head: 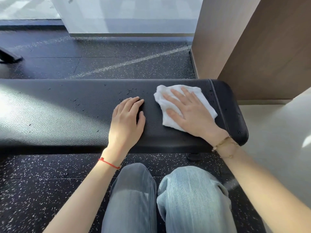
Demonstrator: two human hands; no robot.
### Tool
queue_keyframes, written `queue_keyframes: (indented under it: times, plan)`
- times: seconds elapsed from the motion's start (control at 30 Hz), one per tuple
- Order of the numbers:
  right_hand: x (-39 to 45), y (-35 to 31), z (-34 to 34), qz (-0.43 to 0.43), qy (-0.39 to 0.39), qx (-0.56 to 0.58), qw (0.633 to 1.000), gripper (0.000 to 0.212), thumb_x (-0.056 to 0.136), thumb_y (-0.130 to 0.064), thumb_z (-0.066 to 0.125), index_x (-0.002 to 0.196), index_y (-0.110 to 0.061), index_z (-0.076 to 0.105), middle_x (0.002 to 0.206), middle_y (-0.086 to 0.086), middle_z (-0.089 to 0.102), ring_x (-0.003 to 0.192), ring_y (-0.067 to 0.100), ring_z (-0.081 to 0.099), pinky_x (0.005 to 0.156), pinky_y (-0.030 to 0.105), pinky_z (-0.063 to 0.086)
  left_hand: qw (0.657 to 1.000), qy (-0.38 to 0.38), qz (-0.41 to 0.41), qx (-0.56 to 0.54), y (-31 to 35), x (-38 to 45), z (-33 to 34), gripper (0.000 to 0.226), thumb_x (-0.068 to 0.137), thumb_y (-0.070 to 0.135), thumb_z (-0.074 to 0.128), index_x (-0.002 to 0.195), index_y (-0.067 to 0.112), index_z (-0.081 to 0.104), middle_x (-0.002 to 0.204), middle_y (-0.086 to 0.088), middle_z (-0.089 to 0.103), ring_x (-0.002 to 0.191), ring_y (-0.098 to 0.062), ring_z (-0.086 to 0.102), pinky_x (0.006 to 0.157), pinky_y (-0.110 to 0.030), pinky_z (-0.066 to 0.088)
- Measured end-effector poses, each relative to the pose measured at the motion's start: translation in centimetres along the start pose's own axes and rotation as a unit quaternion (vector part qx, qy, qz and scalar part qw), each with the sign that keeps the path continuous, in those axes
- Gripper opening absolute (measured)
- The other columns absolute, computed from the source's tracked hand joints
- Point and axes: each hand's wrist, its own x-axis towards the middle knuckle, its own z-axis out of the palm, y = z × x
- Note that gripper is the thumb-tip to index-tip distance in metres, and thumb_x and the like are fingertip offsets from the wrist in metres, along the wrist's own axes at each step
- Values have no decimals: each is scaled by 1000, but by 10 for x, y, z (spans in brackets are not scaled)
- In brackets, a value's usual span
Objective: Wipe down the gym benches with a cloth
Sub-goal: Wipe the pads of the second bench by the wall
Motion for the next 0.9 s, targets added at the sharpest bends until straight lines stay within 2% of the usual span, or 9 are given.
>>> queue_keyframes:
  times: [0.13,0.2,0.27,0.4,0.53,0.6,0.7,0.83,0.9]
  plan:
    - [35,36,-8,108,12,-30,994,57,102,-57,26,155,-36,24,164,-6,19,152,20,2,122,37,-3,1000,-2,-1,4,1,0,0,42,98,27,42,135,13,58,143,-2,55,137,-23,43,116,-42,31]
    - [67,25,-3,115,3,-42,992,55,104,-52,27,155,-34,23,164,-4,19,152,23,2,122,41,-3,1000,-1,-2,6,1,1,0,43,98,27,42,134,13,59,142,-2,56,137,-23,44,116,-41,31]
    - [81,4,5,79,-5,-38,996,55,103,-53,25,155,-33,23,164,-3,19,152,24,2,122,42,-4,1000,-1,-3,3,1,1,1,43,97,27,42,134,13,59,142,-2,56,136,-23,45,116,-40,31]
    - [28,-22,9,4,6,-20,1000,65,96,-62,14,155,-38,23,164,-8,18,152,22,1,123,39,-4,1000,2,1,1,-1,0,0,43,97,27,42,133,13,59,142,-2,56,136,-23,45,115,-40,31]
    - [-16,21,-4,76,23,-21,997,68,92,-66,13,154,-40,25,163,-10,19,152,18,2,120,31,-9,1000,-1,2,-2,-1,0,0,42,98,26,45,135,13,58,143,-2,56,137,-23,43,117,-41,29]
    - [1,51,-11,126,32,-50,990,69,91,-67,13,154,-39,24,163,-7,21,152,21,6,122,35,-2,1000,-1,2,-1,-1,-1,0,40,98,24,48,135,13,58,143,-3,55,138,-23,43,117,-40,28]
    - [27,66,-13,182,34,-62,981,58,100,-59,26,154,-38,23,164,-3,21,152,24,7,122,41,3,1000,0,2,0,0,-1,0,38,98,20,51,135,13,58,143,-3,56,137,-23,43,116,-40,29]
    - [-20,35,-8,141,54,-52,987,66,93,-63,14,154,-39,22,163,-3,22,152,25,8,123,42,4,1000,-1,2,-3,-1,-1,0,38,99,20,52,135,13,58,143,-3,56,137,-22,43,116,-41,30]
    - [-56,22,-4,121,59,-49,990,63,96,-62,15,154,-40,22,163,-6,21,152,23,8,124,41,3,1000,-2,3,-4,-2,-1,0,38,99,20,52,136,13,58,143,-3,55,137,-22,43,116,-41,30]
